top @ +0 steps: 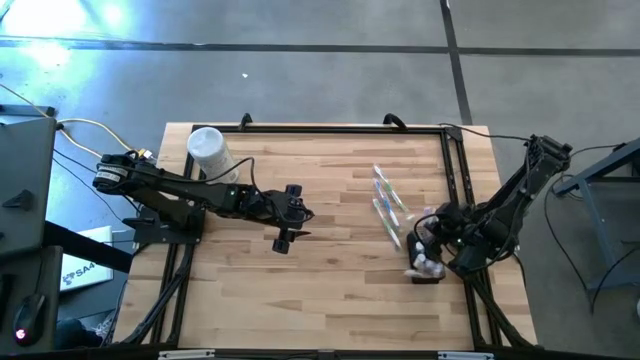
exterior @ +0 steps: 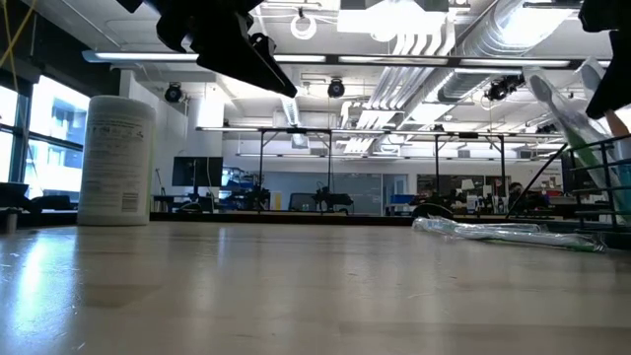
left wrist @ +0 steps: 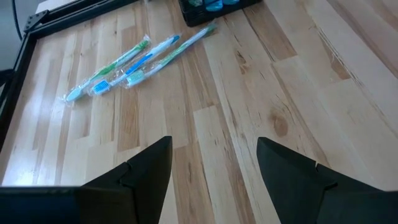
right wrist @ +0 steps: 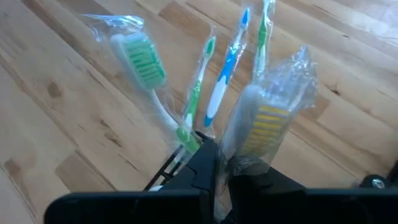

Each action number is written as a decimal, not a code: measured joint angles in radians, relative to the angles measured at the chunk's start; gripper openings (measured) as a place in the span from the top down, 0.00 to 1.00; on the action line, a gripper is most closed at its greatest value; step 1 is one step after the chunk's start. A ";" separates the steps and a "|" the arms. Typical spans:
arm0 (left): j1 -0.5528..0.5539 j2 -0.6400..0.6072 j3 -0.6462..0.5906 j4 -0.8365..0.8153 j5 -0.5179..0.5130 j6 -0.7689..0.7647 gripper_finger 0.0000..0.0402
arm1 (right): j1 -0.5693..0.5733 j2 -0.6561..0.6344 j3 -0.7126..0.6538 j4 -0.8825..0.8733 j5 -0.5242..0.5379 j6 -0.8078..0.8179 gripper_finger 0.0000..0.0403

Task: Pick & Place toothbrushing station
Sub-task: Put the orange toothbrush into the black mesh organizer

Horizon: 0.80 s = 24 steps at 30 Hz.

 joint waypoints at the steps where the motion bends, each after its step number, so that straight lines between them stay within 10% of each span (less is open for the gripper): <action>1: 0.000 0.000 0.000 0.000 0.000 0.000 0.42 | 0.000 -0.001 0.000 -0.004 -0.004 0.000 0.96; 14: 0.000 0.000 0.000 -0.001 0.001 0.002 0.42 | 0.000 -0.002 0.000 -0.057 -0.123 0.102 0.94; 24: 0.000 0.000 0.000 -0.002 0.001 0.002 0.42 | -0.005 -0.002 0.000 -0.072 -0.161 0.106 0.71</action>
